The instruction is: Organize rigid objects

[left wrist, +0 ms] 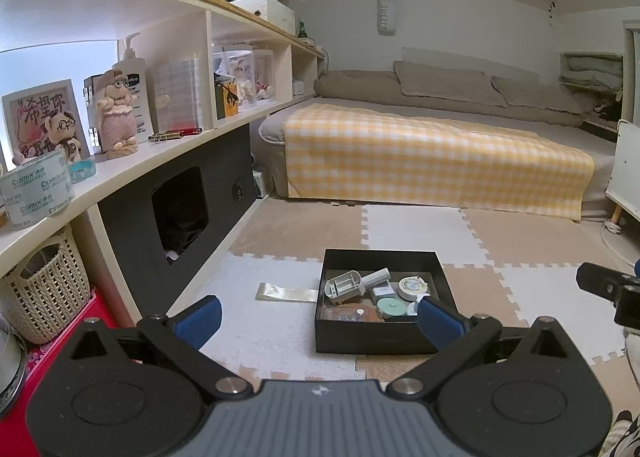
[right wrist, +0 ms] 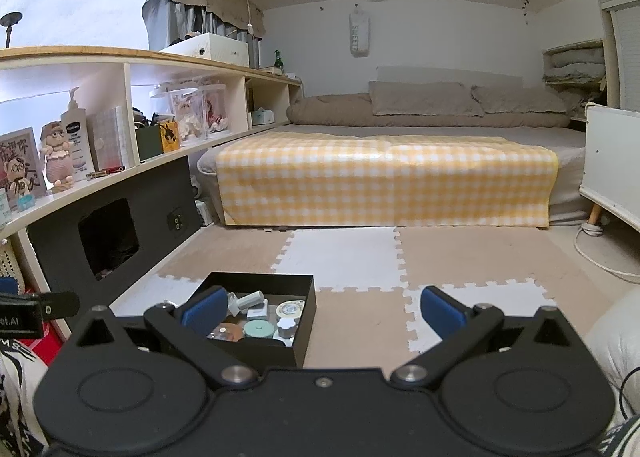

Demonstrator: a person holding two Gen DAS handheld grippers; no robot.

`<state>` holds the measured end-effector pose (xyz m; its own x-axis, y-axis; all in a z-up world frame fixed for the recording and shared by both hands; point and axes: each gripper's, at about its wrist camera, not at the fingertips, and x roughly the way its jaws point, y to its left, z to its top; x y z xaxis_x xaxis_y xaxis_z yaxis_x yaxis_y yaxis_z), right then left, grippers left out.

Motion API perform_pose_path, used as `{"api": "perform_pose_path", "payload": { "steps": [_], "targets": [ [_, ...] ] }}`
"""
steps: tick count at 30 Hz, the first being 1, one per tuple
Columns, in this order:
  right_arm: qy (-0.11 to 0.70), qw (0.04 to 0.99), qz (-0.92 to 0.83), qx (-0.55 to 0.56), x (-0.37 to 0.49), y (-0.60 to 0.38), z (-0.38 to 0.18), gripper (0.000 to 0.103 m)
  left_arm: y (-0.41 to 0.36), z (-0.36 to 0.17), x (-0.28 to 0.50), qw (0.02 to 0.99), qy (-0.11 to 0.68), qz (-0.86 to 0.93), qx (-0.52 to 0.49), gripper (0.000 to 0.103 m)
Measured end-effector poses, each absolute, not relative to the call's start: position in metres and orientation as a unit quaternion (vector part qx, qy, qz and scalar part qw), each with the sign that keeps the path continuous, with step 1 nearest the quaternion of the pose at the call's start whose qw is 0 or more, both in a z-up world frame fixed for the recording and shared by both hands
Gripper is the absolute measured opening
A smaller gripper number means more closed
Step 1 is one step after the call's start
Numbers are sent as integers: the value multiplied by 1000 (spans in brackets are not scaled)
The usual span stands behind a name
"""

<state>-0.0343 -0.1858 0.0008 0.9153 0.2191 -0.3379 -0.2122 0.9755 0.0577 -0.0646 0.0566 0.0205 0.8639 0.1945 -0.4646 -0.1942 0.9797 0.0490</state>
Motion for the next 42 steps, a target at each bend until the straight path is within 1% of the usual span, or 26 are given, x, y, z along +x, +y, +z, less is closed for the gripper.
{"api": "perform_pose_path", "payload": {
  "steps": [42],
  "targets": [
    [173, 980, 102, 3, -36, -183, 2, 103, 55, 22, -66, 966, 237, 101, 1, 103]
  ]
}}
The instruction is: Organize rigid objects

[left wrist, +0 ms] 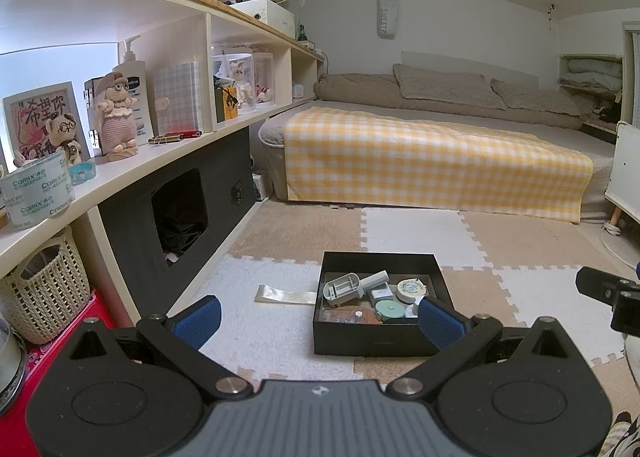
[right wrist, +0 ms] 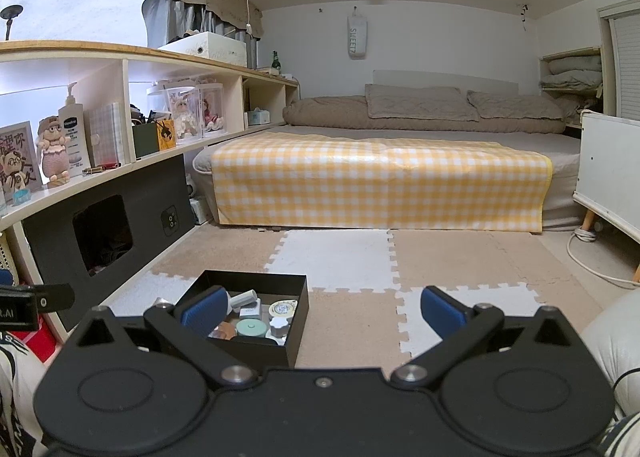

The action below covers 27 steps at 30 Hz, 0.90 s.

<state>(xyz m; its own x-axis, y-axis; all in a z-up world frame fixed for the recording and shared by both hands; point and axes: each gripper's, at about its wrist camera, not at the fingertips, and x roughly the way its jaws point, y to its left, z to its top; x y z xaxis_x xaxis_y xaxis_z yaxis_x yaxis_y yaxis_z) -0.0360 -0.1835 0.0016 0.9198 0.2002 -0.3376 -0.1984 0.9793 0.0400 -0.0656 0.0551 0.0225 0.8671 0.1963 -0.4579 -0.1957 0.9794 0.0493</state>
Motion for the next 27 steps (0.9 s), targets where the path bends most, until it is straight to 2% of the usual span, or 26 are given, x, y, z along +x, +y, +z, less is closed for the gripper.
{"api": "perform_pose_path", "payload": {
  "steps": [27],
  "targets": [
    [174, 980, 101, 2, -35, -185, 1, 103, 55, 23, -66, 966, 237, 101, 0, 103]
  ]
}}
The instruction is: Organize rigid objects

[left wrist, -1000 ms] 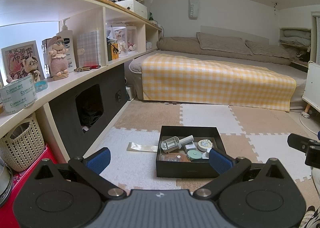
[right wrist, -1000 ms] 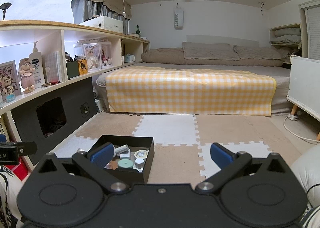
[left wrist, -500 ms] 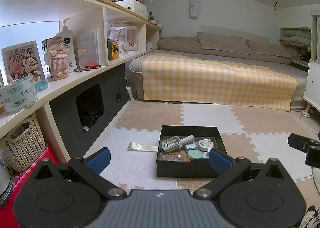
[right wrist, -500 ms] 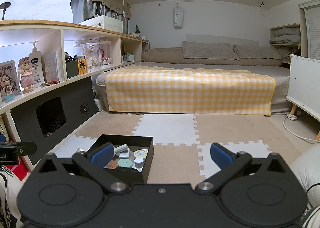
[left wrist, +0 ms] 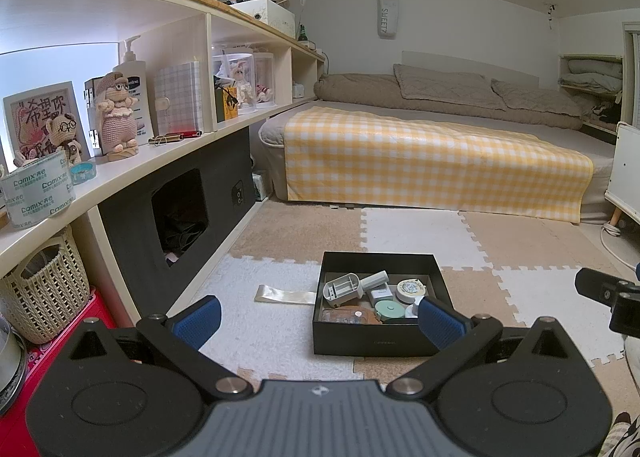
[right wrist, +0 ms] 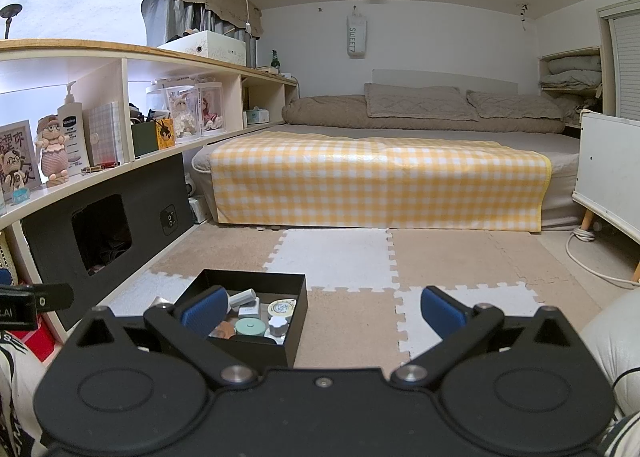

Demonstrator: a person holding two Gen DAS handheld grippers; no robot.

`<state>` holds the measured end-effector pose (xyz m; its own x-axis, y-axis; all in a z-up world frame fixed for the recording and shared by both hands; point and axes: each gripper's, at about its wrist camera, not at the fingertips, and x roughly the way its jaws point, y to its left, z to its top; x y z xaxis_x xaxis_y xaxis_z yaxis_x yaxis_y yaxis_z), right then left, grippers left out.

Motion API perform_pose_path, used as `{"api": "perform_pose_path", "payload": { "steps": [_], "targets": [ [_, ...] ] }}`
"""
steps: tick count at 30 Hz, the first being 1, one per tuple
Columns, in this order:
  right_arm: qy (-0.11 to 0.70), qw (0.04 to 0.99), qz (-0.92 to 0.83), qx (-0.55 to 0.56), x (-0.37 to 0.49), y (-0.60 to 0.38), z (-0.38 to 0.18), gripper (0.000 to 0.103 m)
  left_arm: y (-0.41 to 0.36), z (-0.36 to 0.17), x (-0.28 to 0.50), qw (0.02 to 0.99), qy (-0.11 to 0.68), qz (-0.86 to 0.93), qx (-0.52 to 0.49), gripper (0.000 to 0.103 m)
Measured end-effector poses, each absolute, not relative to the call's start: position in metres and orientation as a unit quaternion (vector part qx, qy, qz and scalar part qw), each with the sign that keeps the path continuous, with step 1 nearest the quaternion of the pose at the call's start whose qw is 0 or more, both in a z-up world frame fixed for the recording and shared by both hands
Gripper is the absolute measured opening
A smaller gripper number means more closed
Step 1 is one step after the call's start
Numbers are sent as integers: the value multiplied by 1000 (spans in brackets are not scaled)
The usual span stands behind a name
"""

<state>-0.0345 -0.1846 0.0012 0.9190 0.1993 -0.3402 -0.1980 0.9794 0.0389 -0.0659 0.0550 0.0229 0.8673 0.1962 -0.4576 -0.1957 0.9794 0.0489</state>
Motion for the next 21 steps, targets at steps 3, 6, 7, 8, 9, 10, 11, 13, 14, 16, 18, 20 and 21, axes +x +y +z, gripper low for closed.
{"api": "perform_pose_path", "payload": {
  "steps": [3, 6, 7, 8, 9, 10, 11, 13, 14, 16, 18, 20, 21],
  "targets": [
    [174, 980, 101, 2, -35, -185, 1, 103, 55, 23, -66, 966, 237, 101, 0, 103],
    [174, 980, 101, 2, -35, -185, 1, 103, 55, 23, -66, 966, 237, 101, 0, 103],
    [174, 980, 101, 2, -35, -185, 1, 103, 55, 23, -66, 966, 237, 101, 0, 103],
    [174, 980, 101, 1, -35, -185, 1, 103, 55, 23, -66, 966, 237, 101, 0, 103],
    [174, 980, 101, 1, -35, -185, 1, 103, 55, 23, -66, 966, 237, 101, 1, 103],
    [174, 980, 101, 1, -35, -185, 1, 103, 55, 23, -66, 966, 237, 101, 1, 103],
    [174, 980, 102, 2, -35, -185, 1, 103, 55, 23, -66, 966, 237, 101, 1, 103],
    [174, 980, 101, 1, -35, -185, 1, 103, 55, 23, -66, 966, 237, 101, 1, 103],
    [173, 980, 101, 1, -35, -185, 1, 103, 55, 23, -66, 966, 237, 101, 0, 103],
    [173, 980, 101, 1, -34, -185, 1, 103, 55, 23, -66, 966, 237, 101, 1, 103],
    [174, 980, 102, 1, -34, -185, 1, 103, 55, 23, -66, 966, 237, 102, 0, 103],
    [173, 980, 102, 1, -34, -185, 1, 103, 55, 23, -66, 966, 237, 103, -1, 103],
    [173, 980, 102, 1, -34, -185, 1, 103, 55, 23, -66, 966, 238, 103, -1, 103]
  ]
}}
